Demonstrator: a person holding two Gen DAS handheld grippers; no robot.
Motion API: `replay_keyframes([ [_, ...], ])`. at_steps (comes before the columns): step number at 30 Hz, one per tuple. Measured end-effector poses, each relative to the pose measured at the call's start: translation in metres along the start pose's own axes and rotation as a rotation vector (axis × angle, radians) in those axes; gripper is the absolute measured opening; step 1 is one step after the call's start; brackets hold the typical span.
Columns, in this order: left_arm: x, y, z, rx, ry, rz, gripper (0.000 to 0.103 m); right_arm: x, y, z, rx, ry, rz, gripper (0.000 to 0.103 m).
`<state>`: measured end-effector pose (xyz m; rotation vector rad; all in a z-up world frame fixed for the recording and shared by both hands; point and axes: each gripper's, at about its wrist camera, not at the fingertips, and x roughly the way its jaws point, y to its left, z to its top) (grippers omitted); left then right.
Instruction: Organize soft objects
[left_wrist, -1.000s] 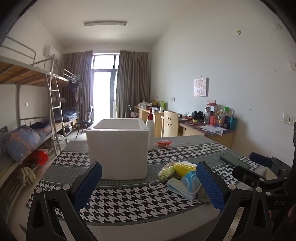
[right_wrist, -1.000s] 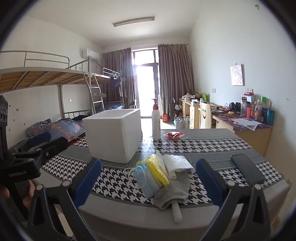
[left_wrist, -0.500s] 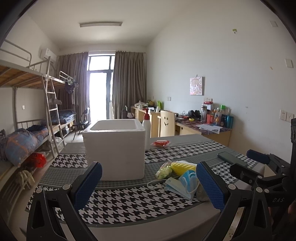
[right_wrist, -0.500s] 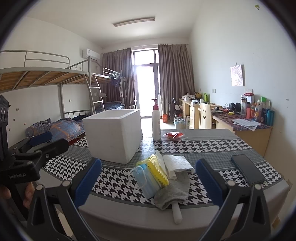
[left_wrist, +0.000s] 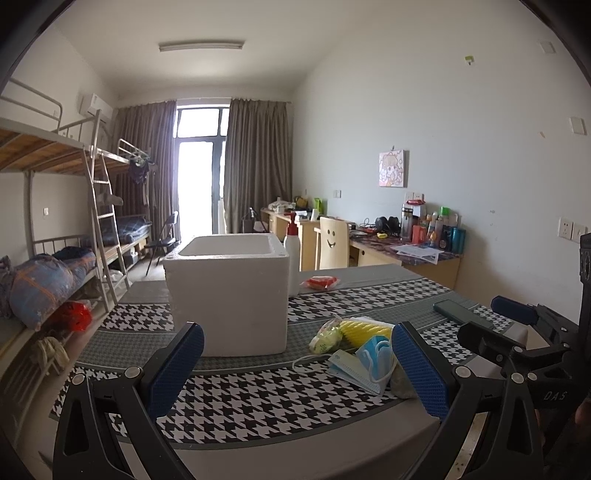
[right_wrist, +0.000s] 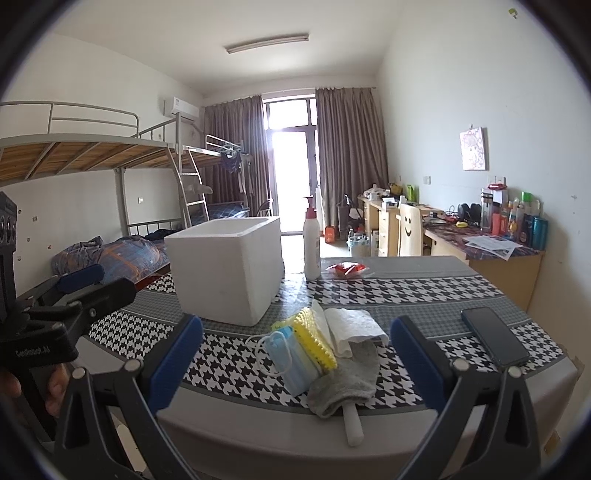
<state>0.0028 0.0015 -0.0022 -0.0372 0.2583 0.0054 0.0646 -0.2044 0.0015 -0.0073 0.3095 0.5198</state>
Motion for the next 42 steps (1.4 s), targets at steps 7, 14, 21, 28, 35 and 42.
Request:
replay_keyframes([
  [7,-0.001,0.000,0.003,-0.004,-0.006,-0.003,0.102,-0.002,0.000,0.002,0.004,-0.011,0.004,0.103],
  [14,0.006,0.001,0.003,-0.017,0.009,0.002,0.102,0.001,-0.001,0.002,0.005,-0.006,-0.004,0.103],
  [21,0.012,0.002,0.005,-0.034,0.020,-0.006,0.102,0.006,-0.003,0.002,0.006,0.003,-0.004,0.103],
  [28,0.025,0.000,0.004,-0.025,0.035,-0.034,0.102,0.012,-0.008,0.000,0.005,0.021,-0.023,0.103],
  [35,0.040,0.000,0.003,-0.025,0.053,-0.065,0.102,0.029,-0.016,-0.002,0.008,0.059,-0.044,0.103],
  [42,0.055,0.001,-0.005,-0.036,0.092,-0.098,0.102,0.044,-0.022,-0.007,0.012,0.098,-0.054,0.103],
])
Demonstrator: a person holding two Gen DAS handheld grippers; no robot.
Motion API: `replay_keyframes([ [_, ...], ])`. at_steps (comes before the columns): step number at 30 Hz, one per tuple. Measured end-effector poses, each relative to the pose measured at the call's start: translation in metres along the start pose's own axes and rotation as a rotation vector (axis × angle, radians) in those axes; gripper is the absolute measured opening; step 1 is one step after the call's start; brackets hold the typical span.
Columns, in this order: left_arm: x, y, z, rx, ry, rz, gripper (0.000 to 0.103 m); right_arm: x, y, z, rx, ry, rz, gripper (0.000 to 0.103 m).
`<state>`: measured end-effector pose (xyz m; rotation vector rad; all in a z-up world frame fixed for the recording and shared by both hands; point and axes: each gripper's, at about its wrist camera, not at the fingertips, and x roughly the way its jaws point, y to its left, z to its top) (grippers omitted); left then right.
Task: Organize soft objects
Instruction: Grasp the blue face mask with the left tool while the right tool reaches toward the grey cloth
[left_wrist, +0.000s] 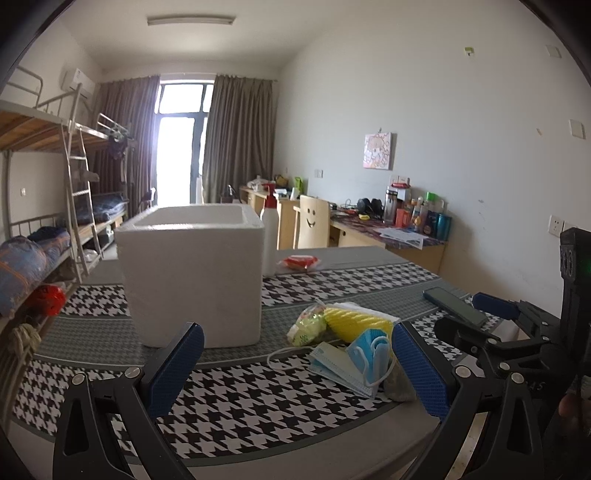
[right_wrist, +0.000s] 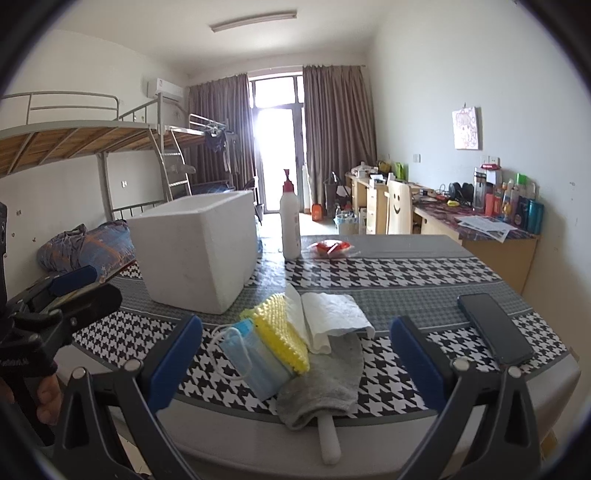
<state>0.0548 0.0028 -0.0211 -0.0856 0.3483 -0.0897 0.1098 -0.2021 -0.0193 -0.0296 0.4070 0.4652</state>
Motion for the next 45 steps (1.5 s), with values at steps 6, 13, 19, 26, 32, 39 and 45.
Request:
replay_keyframes([
  [6,0.013,-0.002,-0.006,-0.008,0.041,-0.034,0.102,0.007,-0.002,-0.003,0.004,0.026,-0.015,0.103],
  [13,0.030,-0.014,-0.018,0.005,0.093,-0.089,0.102,0.014,-0.008,-0.012,0.020,0.065,-0.040,0.103],
  [19,0.048,-0.027,-0.030,0.036,0.141,-0.127,0.102,0.020,-0.016,-0.020,0.039,0.097,-0.051,0.103],
  [26,0.065,-0.036,-0.037,0.056,0.179,-0.159,0.102,0.024,-0.025,-0.033,0.058,0.134,-0.075,0.103],
  [32,0.084,-0.037,-0.042,0.045,0.219,-0.149,0.102,0.030,-0.035,-0.039,0.087,0.157,-0.073,0.103],
  [39,0.097,-0.041,-0.043,0.044,0.244,-0.169,0.102,0.033,-0.042,-0.044,0.099,0.168,-0.083,0.103],
  [45,0.103,-0.049,-0.040,0.046,0.258,-0.195,0.097,0.034,-0.049,-0.047,0.116,0.178,-0.085,0.103],
])
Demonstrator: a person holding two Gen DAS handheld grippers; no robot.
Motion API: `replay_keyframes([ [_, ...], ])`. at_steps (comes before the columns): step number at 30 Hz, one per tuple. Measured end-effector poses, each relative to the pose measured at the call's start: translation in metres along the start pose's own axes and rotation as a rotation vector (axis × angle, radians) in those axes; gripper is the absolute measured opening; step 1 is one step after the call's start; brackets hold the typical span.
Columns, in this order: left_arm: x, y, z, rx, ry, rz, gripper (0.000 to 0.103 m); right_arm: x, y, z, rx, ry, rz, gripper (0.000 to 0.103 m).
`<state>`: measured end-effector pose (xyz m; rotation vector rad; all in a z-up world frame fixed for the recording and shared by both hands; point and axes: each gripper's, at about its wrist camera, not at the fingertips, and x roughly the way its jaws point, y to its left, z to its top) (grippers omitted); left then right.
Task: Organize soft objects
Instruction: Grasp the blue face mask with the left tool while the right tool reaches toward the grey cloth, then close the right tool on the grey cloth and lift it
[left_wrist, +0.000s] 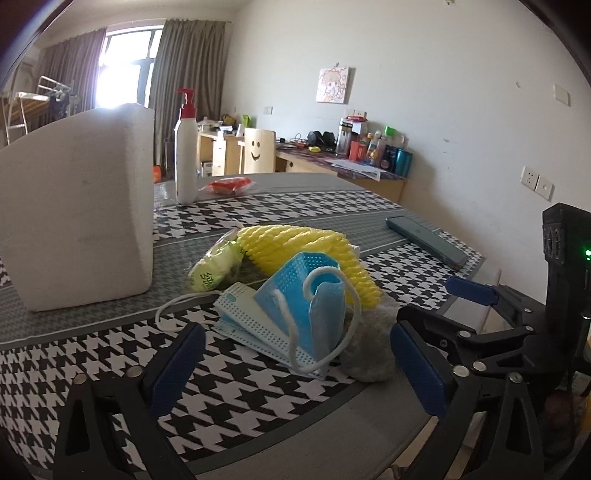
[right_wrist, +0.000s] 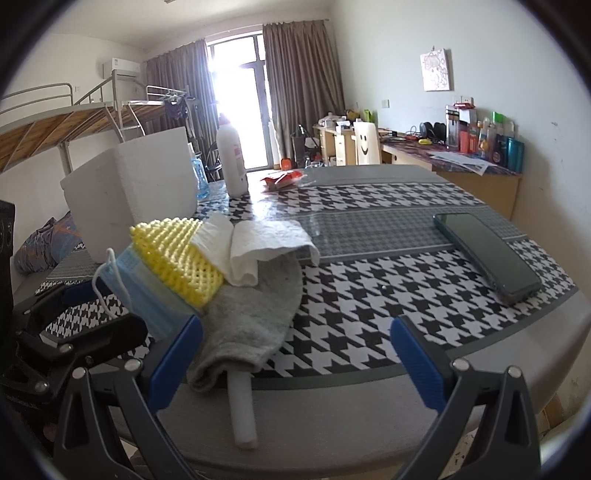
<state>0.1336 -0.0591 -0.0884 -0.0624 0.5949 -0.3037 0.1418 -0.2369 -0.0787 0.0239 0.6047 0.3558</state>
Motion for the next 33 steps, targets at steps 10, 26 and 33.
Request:
replay_keyframes([
  [10,0.016,-0.004,0.001,0.001,0.055,-0.047,0.064,0.001,-0.012,0.000,0.028,0.000,0.001,0.103],
  [26,0.007,-0.001,-0.001,-0.005,0.047,-0.115,0.014,0.020,-0.001,0.002,0.014,0.066,0.085,0.094],
  [33,0.002,0.004,-0.001,-0.013,0.034,-0.114,0.010,0.028,0.006,-0.001,0.008,0.128,0.136,0.054],
])
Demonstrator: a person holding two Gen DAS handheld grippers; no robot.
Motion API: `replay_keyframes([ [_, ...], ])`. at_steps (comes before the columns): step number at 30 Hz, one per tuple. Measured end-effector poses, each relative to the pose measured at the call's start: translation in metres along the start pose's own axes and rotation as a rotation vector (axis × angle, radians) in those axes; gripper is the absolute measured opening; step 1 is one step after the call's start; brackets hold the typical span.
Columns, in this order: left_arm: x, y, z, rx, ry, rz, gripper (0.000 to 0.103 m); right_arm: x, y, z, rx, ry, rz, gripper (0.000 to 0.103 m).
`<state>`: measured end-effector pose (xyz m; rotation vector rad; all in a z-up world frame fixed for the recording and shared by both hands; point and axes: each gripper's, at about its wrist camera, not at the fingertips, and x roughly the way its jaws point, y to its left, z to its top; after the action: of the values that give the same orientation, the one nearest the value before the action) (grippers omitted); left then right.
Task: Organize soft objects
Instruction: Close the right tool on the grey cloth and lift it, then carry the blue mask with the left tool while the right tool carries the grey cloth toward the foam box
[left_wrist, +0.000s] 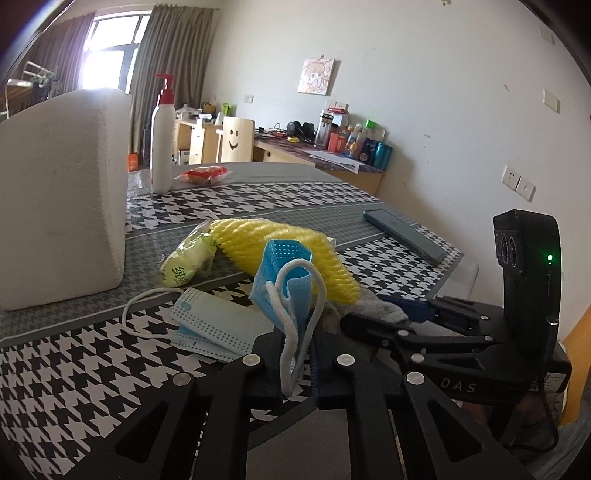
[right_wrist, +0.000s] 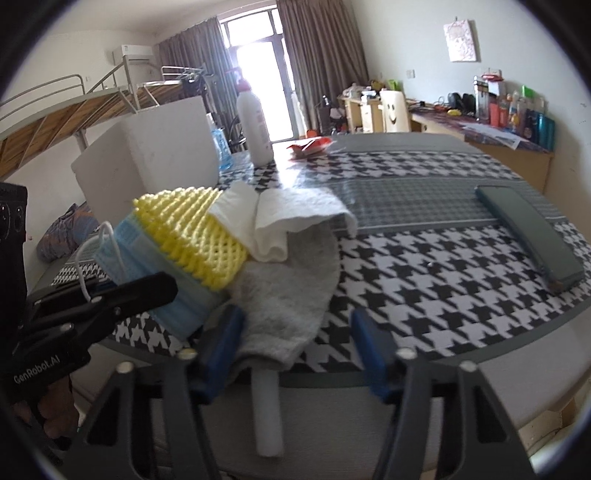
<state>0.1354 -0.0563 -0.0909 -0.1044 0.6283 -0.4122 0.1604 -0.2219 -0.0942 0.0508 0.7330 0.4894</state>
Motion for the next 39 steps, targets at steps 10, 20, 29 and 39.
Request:
replay_keyframes([
  [10,-0.008,0.005,0.000,-0.009,-0.004,-0.001,0.010,-0.008,-0.002,0.005,0.005,-0.018,-0.009,0.030],
  [20,-0.029,0.007,-0.001,-0.009,-0.046,0.008,0.010,-0.022,-0.006,0.018,0.044,-0.069,-0.006,0.009],
  [29,-0.051,0.015,0.001,-0.023,-0.091,0.039,0.010,-0.045,0.009,0.047,-0.019,-0.158,-0.002,0.009],
  [39,-0.081,0.020,0.008,-0.014,-0.159,0.084,0.010,-0.063,0.019,0.061,-0.057,-0.226,0.004,0.009],
])
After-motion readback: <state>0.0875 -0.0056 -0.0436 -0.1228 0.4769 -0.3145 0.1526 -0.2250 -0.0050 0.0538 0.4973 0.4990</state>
